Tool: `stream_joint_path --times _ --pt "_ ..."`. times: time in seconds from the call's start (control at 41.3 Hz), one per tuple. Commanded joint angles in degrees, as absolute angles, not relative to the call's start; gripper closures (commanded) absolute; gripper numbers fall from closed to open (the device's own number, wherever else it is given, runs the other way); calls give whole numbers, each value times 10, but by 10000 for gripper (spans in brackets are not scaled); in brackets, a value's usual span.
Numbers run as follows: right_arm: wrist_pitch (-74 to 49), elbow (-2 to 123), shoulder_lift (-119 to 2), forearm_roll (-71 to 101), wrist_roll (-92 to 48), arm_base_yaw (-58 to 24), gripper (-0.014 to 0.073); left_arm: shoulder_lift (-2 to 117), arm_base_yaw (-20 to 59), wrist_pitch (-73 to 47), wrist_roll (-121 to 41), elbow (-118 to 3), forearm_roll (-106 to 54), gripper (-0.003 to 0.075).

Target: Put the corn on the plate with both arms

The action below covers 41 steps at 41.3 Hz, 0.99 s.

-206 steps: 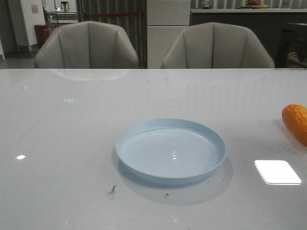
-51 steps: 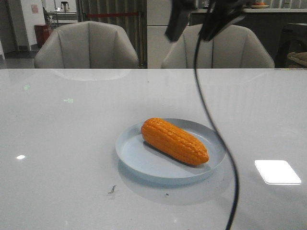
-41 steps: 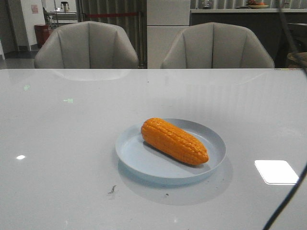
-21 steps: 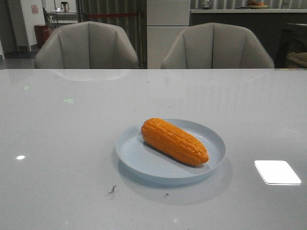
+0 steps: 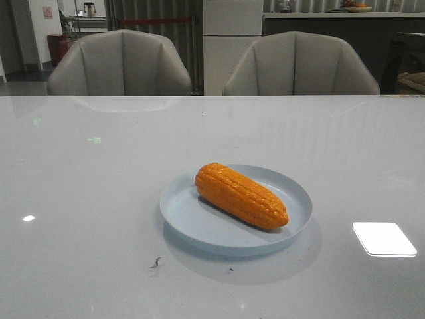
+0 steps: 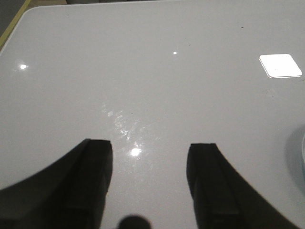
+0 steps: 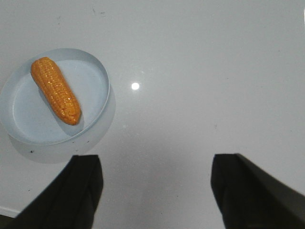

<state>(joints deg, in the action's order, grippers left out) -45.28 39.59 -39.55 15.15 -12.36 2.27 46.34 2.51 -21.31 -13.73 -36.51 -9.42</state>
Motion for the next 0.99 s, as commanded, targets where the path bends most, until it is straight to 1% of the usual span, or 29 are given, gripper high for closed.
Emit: stream_joint_path --times 0.0,0.145,0.218,0.291,0.509,0.606,0.969 --pt "-429 411 -393 162 -130 21 11 459 25 -167 -138 -383 -102 301" --pt "-429 411 -393 162 -130 21 11 459 25 -169 -138 -383 -102 305" --pt "-429 411 -393 162 -130 21 11 459 25 -169 -138 -383 -102 334" --pt "-429 411 -393 162 -130 21 11 459 25 -169 -138 -383 -102 384" --pt "-429 411 -393 162 -130 21 11 459 25 -169 -138 -383 -102 575" --pt "-429 411 -393 162 -130 21 11 459 25 -169 -138 -383 -102 629" --pt "-429 411 -393 162 -130 21 11 459 25 -169 -138 -383 -102 626"
